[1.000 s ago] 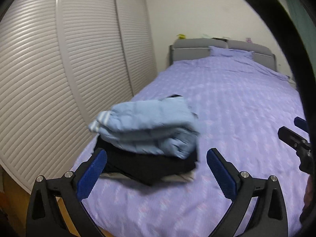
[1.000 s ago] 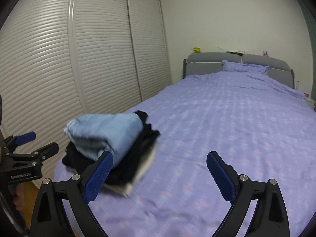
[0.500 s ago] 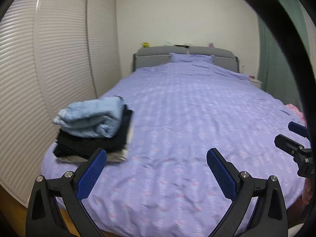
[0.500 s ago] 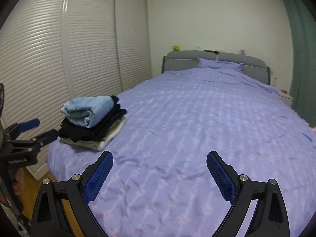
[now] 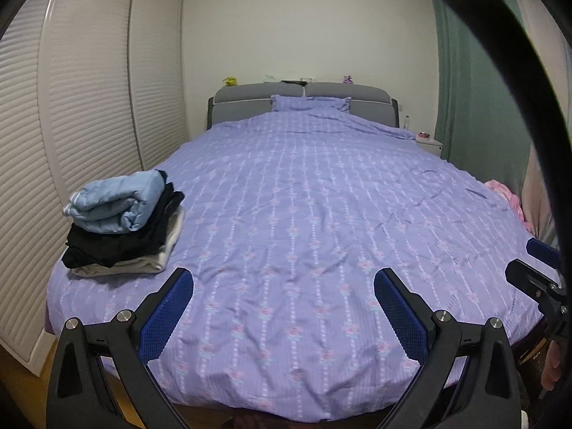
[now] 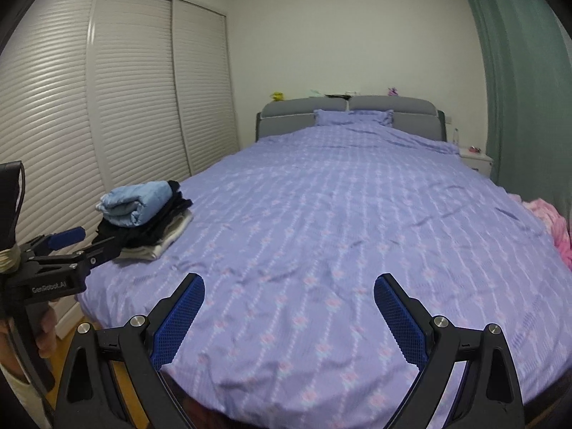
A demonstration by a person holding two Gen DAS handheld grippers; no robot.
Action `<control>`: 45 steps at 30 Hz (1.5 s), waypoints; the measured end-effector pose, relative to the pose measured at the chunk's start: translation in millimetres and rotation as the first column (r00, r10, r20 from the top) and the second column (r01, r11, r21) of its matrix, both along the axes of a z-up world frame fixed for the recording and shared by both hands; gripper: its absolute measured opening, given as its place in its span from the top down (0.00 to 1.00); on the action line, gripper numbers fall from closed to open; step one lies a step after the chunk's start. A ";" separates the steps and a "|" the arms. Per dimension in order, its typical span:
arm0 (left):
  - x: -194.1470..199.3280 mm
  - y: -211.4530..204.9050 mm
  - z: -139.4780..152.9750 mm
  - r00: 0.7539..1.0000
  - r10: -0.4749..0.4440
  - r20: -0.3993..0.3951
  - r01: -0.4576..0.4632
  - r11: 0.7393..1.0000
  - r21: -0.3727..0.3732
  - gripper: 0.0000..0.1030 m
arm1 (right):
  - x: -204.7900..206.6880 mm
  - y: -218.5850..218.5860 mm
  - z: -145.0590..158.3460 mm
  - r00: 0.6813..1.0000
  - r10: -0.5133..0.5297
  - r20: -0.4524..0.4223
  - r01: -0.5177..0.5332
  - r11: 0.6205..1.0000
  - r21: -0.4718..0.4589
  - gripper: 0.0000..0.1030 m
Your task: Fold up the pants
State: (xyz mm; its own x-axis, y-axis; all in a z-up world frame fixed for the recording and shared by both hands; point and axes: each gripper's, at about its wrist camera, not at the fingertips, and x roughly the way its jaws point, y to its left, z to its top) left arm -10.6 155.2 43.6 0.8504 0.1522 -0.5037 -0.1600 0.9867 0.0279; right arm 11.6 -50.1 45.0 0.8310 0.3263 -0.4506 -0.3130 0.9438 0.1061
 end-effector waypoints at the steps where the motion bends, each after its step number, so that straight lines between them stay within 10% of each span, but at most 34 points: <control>1: -1.1 -9.3 -2.2 1.000 -0.005 0.002 0.005 1.000 0.002 0.00 | -2.6 -8.5 -2.9 1.000 -0.009 -0.003 0.009 1.000 0.003 0.06; 17: 9.2 -81.5 -21.6 0.994 -0.108 -0.011 0.108 0.994 -0.014 0.00 | -16.6 -91.2 -33.7 0.991 -0.127 -0.038 0.129 0.990 0.048 0.06; 45: 6.2 -87.4 -35.5 0.991 -0.126 -0.039 0.124 0.991 -0.043 0.00 | -14.9 -87.1 -48.0 0.989 -0.126 -0.072 0.128 0.991 0.025 0.06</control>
State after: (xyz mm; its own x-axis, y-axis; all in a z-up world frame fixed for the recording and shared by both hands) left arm -4.4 67.8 8.1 0.8395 0.0251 -0.5427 -0.0352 0.9993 -0.0082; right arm -3.3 -137.2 -3.0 0.8334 0.2342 -0.5007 -0.1816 0.9715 0.1522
